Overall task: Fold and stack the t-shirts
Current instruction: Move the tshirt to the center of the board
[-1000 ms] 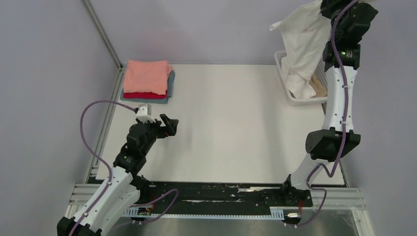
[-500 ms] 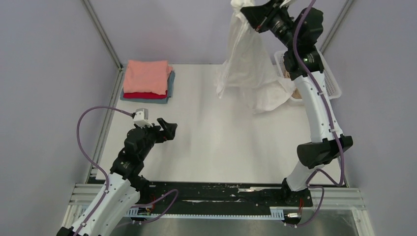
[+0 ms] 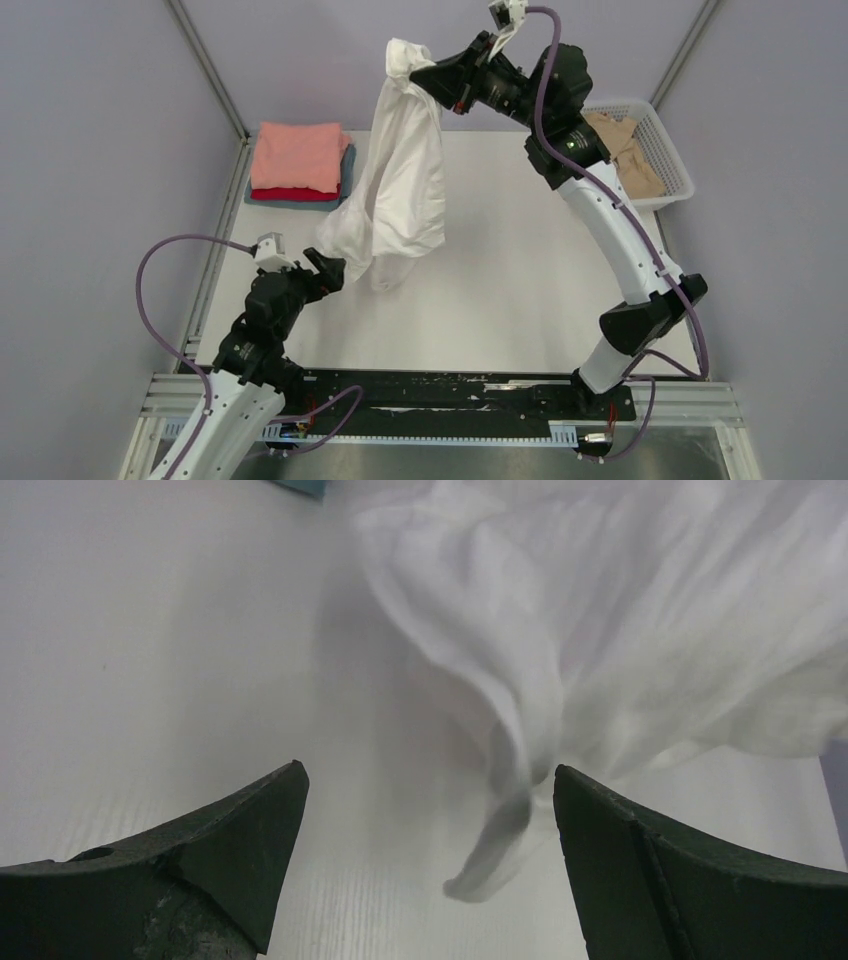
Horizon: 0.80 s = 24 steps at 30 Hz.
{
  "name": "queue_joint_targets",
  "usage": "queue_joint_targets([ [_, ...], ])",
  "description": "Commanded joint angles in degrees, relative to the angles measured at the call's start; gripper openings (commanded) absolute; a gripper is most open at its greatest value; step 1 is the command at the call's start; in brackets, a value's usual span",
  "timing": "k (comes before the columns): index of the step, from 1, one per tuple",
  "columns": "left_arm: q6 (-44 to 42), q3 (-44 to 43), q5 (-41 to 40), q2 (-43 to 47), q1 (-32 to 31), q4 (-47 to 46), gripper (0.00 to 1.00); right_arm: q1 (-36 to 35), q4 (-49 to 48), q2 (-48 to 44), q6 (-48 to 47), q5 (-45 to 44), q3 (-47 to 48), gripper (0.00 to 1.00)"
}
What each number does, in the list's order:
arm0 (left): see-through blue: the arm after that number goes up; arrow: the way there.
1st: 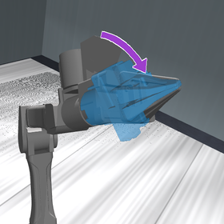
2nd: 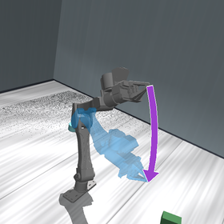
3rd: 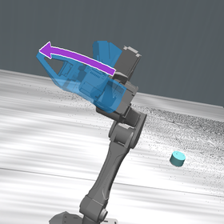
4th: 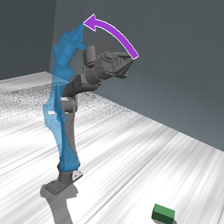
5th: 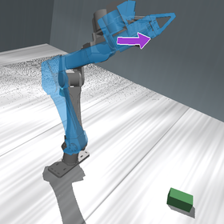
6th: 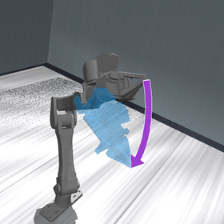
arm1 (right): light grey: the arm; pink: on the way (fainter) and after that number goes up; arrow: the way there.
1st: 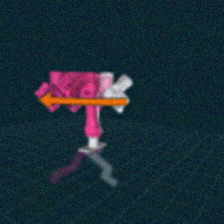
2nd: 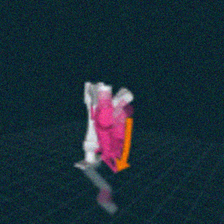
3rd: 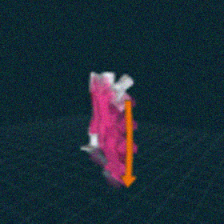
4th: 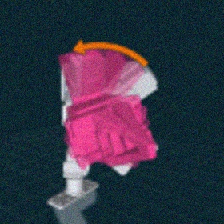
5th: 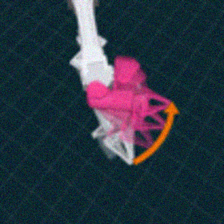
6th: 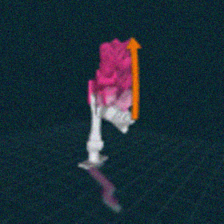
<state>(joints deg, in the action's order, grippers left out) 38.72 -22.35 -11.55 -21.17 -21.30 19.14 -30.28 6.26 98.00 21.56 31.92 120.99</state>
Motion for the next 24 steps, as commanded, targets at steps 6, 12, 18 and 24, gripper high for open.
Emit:
queue_joint_targets([
  [6,2.74,-2.54,-1.62,1.74,-0.05,3.15,1.0,6.44,3.0,-21.98,-4.96,-18.97,-41.89,0.06],
  [12,2.67,-2.43,1.1,-3.94,-0.01,0.98,1.0,9.96,3.49,-28.09,-0.72,-29.16,-69.65,0.16],
  [18,2.07,-0.56,8.63,-12.51,-0.03,-4.93,1.0,16.22,8.77,-21.66,3.76,-40.61,-73.71,0.34],
  [24,-1.46,-2.33,11.17,-21.39,-0.05,-10.32,1.0,16.21,12.48,-25.68,6.03,-48.99,-72.92,1.0],
])
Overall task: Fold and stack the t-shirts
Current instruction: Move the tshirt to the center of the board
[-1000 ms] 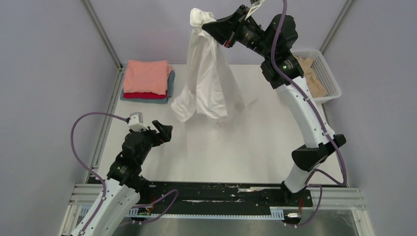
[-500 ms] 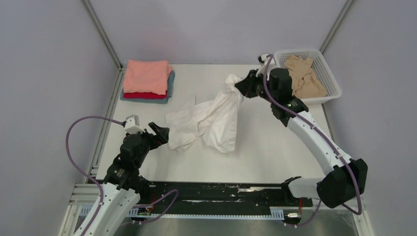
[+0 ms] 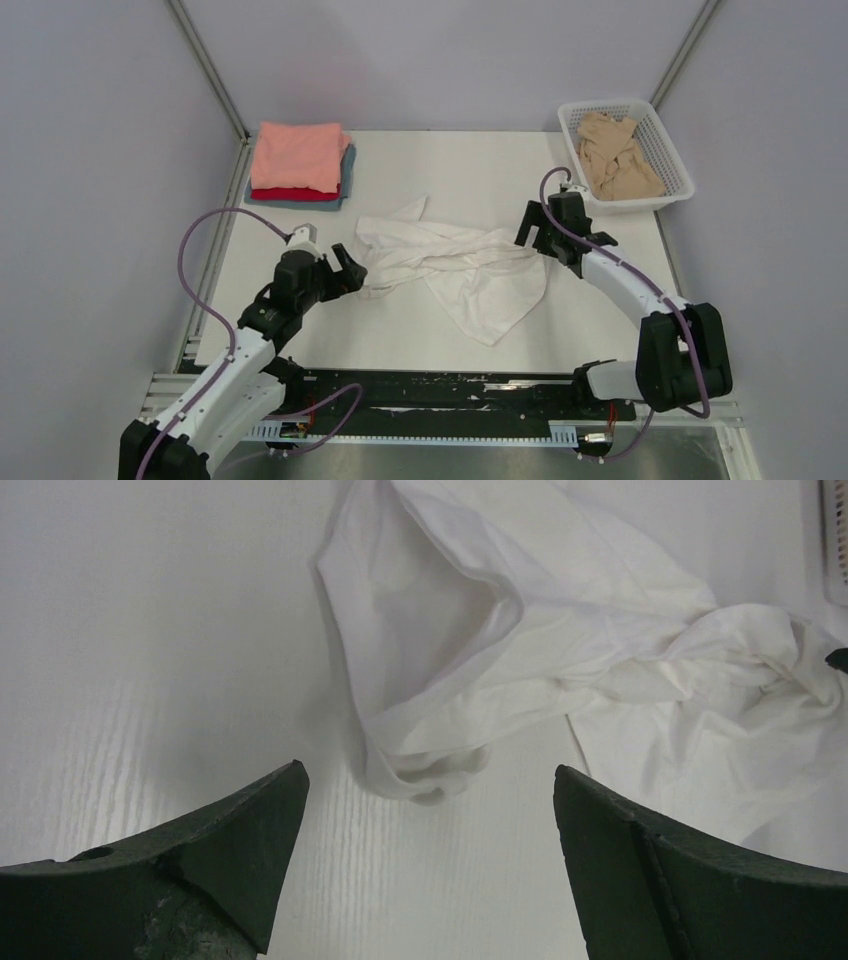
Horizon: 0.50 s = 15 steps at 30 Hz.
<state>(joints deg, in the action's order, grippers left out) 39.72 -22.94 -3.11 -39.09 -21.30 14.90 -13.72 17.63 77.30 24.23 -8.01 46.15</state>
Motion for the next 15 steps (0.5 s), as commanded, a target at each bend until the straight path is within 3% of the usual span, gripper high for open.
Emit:
queue_joint_targets([
  [1,-2.81,-1.73,2.75,-5.1,-0.01,-7.31,1.0,-0.38,1.49,-6.7,4.12,-10.42,1.05,1.0],
  [7,-2.49,-3.28,3.47,-12.45,-0.08,-8.48,1.0,-0.38,4.42,-18.29,6.51,-16.6,-3.55,1.0],
  [15,-4.58,-5.57,1.87,-20.0,-0.07,-12.16,0.96,-0.38,6.44,-27.19,5.5,-8.78,-5.76,1.0],
])
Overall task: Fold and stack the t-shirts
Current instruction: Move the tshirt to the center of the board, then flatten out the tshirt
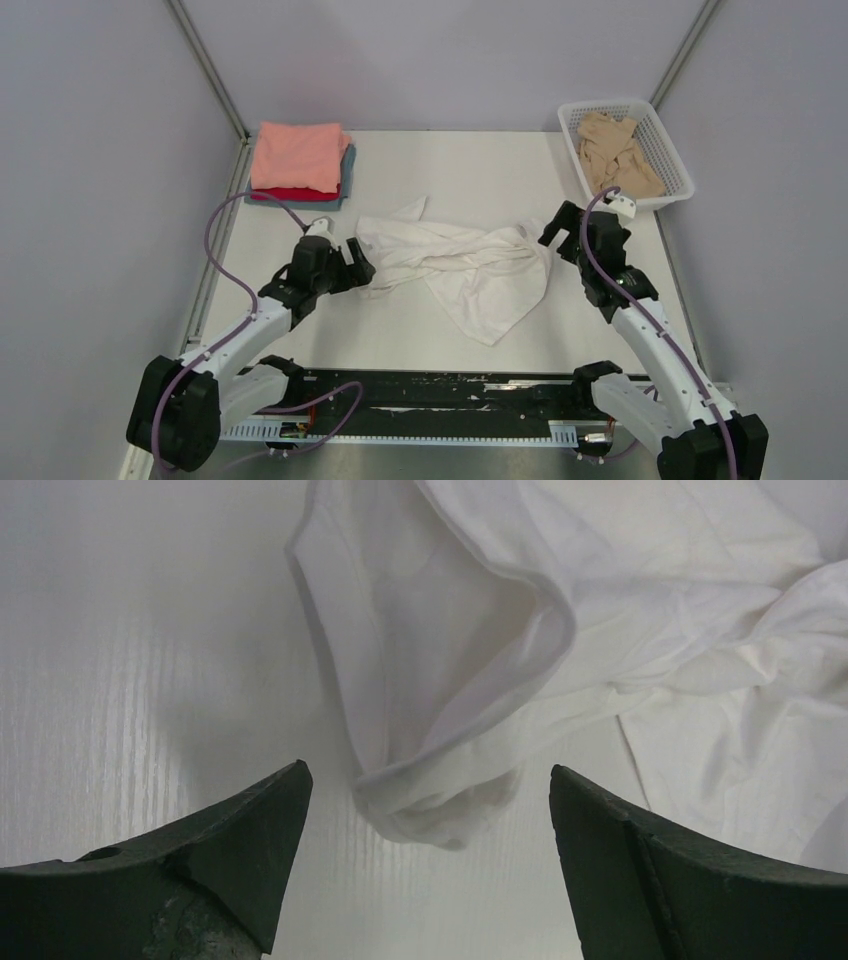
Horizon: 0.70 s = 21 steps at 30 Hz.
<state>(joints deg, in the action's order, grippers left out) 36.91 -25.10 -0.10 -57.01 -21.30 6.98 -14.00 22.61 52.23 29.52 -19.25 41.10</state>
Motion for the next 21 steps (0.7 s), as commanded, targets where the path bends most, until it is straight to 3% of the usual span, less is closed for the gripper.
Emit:
queue_joint_targets([
  [1,-1.62,-3.65,-0.79,-2.96,-0.04,-4.63,0.9,-0.13,1.82,-2.27,0.19,2.24,-0.63,1.0],
  [4,-1.79,-3.71,2.64,-3.56,-0.06,-5.88,0.75,-0.1,3.24,-2.32,0.4,3.73,-0.39,1.0],
  [7,-2.61,-3.04,5.37,-3.32,-0.03,-6.59,0.48,-0.15,4.59,-1.99,0.13,5.47,-0.59,1.0],
  [11,-4.08,-3.32,5.91,-2.55,-0.05,-5.76,0.26,-0.23,6.88,-2.42,-0.03,7.82,-0.07,1.0],
  [12,-4.07,-3.3,5.15,-2.09,-0.1,-5.45,0.14,-0.29,7.4,-2.77,0.1,8.42,-0.06,1.0],
  [13,-4.01,-3.14,4.96,-1.85,-0.07,-5.34,0.09,-0.41,7.68,-3.2,0.1,8.89,-0.12,1.0],
  [15,-3.92,-2.86,4.7,-1.49,-0.11,-5.2,0.05,-0.8,8.62,-4.03,-0.32,9.35,-0.32,1.0],
  [19,-3.99,-3.24,3.39,-2.91,-0.09,-3.88,0.1,-0.95,11.46,-4.95,-1.06,8.84,-0.28,1.0],
  [21,-4.05,-3.15,3.62,-4.42,-0.1,-4.32,0.01,-1.01,12.11,-5.64,-1.08,9.17,-0.63,1.0],
])
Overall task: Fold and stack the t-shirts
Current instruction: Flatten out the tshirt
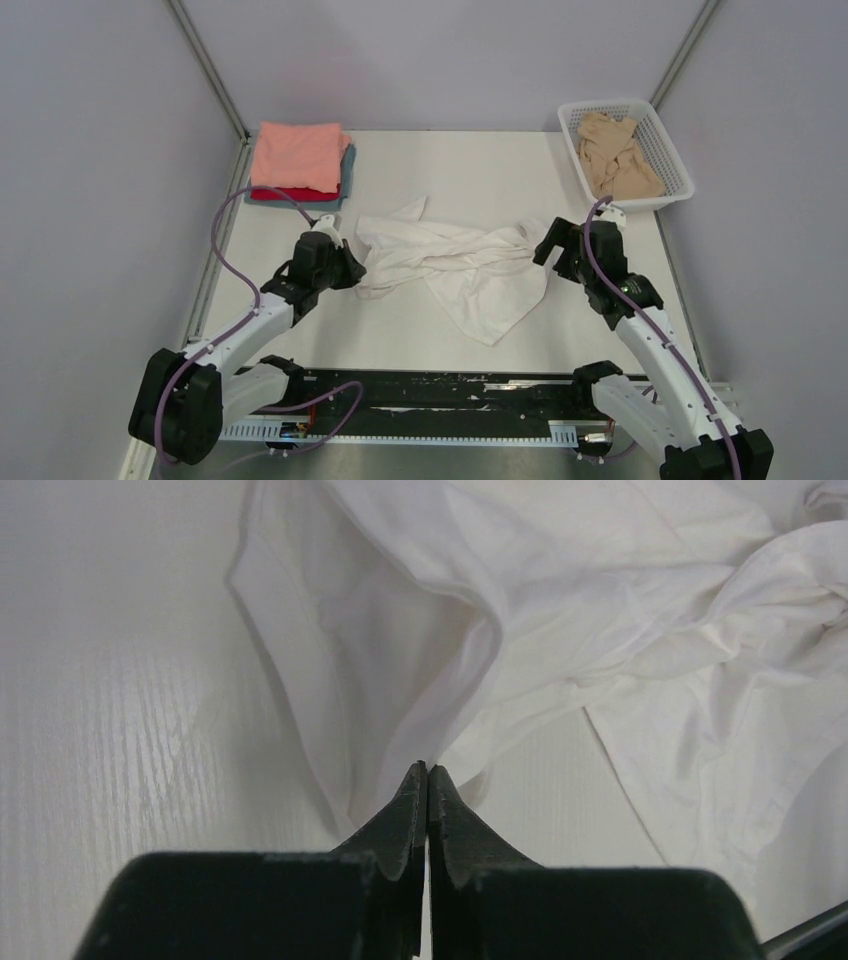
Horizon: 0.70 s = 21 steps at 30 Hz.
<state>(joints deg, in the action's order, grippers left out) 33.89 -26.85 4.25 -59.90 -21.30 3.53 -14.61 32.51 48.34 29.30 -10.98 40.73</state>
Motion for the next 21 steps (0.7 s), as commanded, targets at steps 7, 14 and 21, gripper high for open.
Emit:
queue_joint_targets([
  [7,1.48,0.45,-0.73,-0.89,-0.13,-3.17,0.0,-15.78,3.96,0.75,-6.06,4.81,-0.57,0.99],
  [14,6.52,-0.49,-3.23,-0.13,-0.13,1.9,0.0,-36.98,2.6,9.91,2.64,6.27,-4.02,0.94],
  [21,7.33,0.79,1.64,1.2,-0.08,-1.3,0.0,-41.81,0.49,22.85,6.71,2.03,-4.76,0.82],
])
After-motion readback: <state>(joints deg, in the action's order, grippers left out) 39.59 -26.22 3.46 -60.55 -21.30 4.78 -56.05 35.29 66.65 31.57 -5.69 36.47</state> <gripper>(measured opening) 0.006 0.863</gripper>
